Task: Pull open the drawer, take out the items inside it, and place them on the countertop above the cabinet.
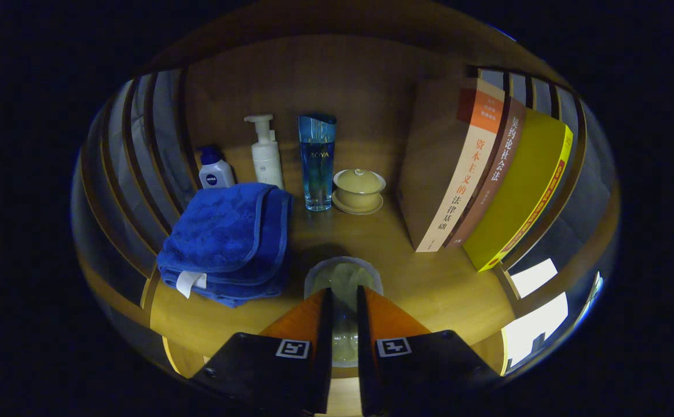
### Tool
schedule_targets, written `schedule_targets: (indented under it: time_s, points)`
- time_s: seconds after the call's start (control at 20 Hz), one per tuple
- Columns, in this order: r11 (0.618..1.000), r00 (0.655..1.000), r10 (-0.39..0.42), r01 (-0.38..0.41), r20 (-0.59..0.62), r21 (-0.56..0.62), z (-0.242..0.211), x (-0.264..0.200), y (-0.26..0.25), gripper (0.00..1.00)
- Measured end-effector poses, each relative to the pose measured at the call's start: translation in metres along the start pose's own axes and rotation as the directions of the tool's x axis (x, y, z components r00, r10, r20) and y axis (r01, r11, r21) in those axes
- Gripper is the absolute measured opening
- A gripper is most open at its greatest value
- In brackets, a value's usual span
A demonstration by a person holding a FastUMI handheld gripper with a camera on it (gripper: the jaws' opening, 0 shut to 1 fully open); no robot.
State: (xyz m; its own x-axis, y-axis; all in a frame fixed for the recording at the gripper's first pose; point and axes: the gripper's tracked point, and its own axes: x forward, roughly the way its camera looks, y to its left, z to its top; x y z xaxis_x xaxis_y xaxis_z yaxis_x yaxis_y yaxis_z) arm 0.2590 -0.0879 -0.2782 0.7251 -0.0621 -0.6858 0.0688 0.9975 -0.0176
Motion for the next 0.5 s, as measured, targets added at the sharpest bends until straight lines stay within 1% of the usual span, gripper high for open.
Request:
schedule_targets:
  time_s: [0.1, 0.2, 0.3, 0.4, 0.5]
  points:
    - [1.000, 1.000, -0.026, 0.026, 0.001, -0.002, 0.001, 0.001, -0.007, 0.32]
    - [1.000, 0.999, -0.026, 0.025, 0.022, 0.006, 0.005, -0.002, -0.005, 0.34]
    - [1.000, 0.998, -0.028, 0.027, 0.052, 0.011, 0.010, -0.006, -0.005, 0.46]
    - [1.000, 0.996, -0.007, 0.005, 0.089, 0.030, 0.016, -0.018, 0.001, 0.63]
    - [1.000, 0.990, -0.002, -0.002, 0.144, 0.024, 0.021, -0.033, 0.002, 0.80]
